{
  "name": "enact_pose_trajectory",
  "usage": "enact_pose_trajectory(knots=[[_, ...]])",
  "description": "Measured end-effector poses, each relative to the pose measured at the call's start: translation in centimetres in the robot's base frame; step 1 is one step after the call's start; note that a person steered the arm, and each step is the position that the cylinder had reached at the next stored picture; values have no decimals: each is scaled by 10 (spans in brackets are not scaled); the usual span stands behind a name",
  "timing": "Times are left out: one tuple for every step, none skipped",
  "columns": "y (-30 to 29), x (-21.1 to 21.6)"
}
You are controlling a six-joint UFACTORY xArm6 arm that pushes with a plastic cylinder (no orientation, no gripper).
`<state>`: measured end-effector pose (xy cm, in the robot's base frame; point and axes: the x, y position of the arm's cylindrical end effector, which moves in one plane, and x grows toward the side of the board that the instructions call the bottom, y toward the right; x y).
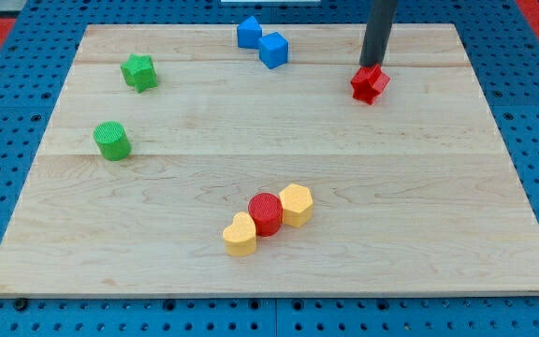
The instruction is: Move red star into blue cube
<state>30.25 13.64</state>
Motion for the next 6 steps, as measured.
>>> enact_pose_trajectory(knots=[[1, 53], [14, 54], [49, 80], [55, 108], [21, 109], [-10, 93]])
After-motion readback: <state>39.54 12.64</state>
